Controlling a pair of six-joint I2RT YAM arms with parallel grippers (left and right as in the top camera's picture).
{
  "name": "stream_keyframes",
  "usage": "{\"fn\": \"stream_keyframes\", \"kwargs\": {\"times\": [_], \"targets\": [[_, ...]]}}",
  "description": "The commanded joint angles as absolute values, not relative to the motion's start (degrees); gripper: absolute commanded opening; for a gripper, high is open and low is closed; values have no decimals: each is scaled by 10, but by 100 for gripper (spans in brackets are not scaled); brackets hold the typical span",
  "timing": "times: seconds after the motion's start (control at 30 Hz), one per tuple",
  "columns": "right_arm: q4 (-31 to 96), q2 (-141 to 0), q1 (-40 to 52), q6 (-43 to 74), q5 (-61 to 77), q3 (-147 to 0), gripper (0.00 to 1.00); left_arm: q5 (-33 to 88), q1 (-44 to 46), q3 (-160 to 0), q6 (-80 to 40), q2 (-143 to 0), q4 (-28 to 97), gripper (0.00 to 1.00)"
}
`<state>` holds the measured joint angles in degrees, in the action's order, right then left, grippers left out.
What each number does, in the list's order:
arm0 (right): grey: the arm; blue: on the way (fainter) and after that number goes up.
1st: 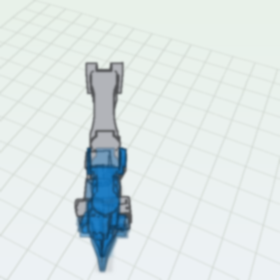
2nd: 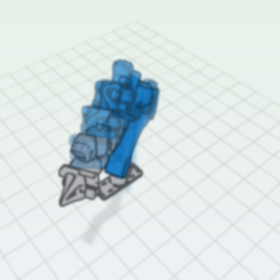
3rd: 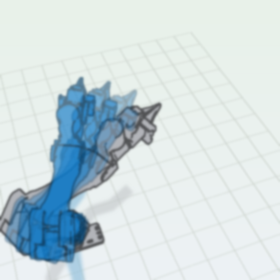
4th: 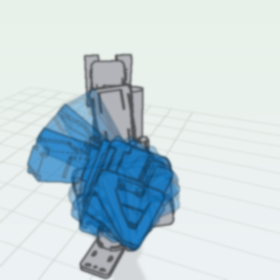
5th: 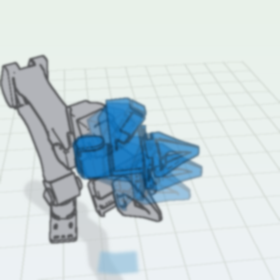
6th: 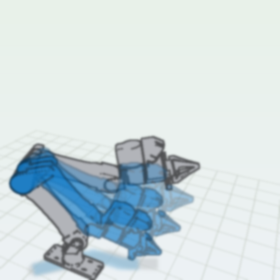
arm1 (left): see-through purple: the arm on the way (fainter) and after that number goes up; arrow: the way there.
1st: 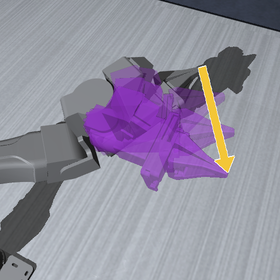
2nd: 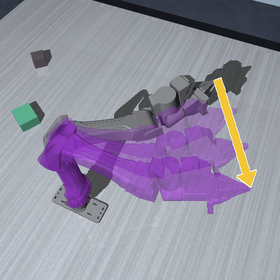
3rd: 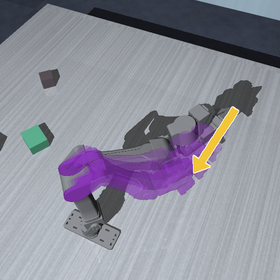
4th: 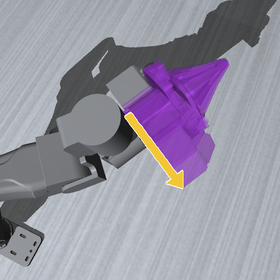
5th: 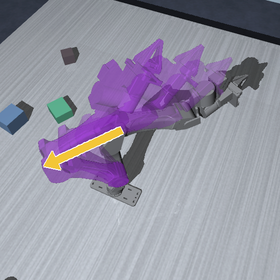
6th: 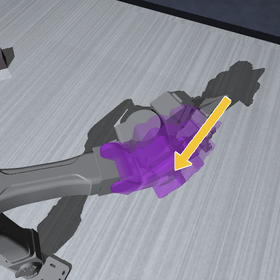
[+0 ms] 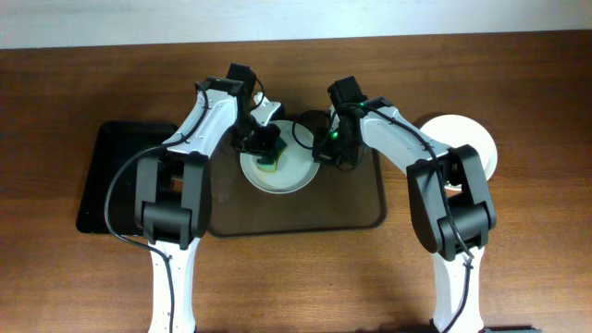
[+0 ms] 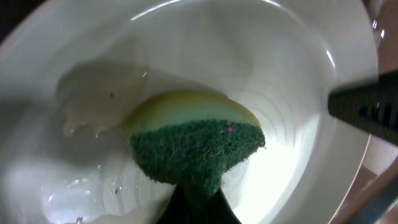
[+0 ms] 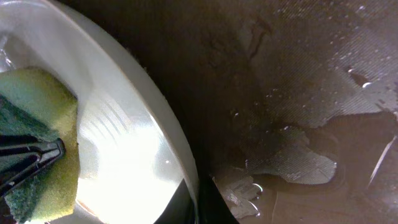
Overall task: Clean dirty plates on tray and stack at the side
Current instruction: 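Scrub the pale blue plate with the sponge in the left gripper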
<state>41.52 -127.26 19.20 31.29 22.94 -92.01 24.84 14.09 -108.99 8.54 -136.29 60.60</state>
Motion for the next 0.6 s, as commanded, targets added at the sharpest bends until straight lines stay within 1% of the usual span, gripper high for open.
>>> {"fn": "stream_keyframes", "kwargs": {"times": [0.0, 0.03, 0.13, 0.17, 0.23, 0.3, 0.37, 0.43, 0.57], "targets": [[415, -1279, 188, 320, 209, -913, 4, 102, 146, -1076, -23, -1391, 566, 1], [415, -1279, 188, 320, 209, -913, 4, 31, 146, -1076, -64, -1391, 563, 1], [415, -1279, 188, 320, 209, -913, 4, -105, 146, -1076, -129, -1391, 584, 1], [415, -1279, 188, 320, 209, -913, 4, -120, 146, -1076, -133, -1391, 596, 1], [415, -1279, 188, 320, 209, -913, 4, -107, 147, -1076, -133, -1391, 627, 1], [415, -1279, 188, 320, 209, -913, 4, -31, 150, -1076, -95, -1391, 667, 1], [415, -1279, 188, 320, 209, -913, 4, 132, 150, -1076, 23, -1391, 701, 1], [415, -1279, 188, 320, 209, -913, 4, 225, 150, -1076, 82, -1391, 730, 1], [415, -1279, 188, 320, 209, -913, 4, 281, 147, -1076, 89, -1391, 730, 1]]}}
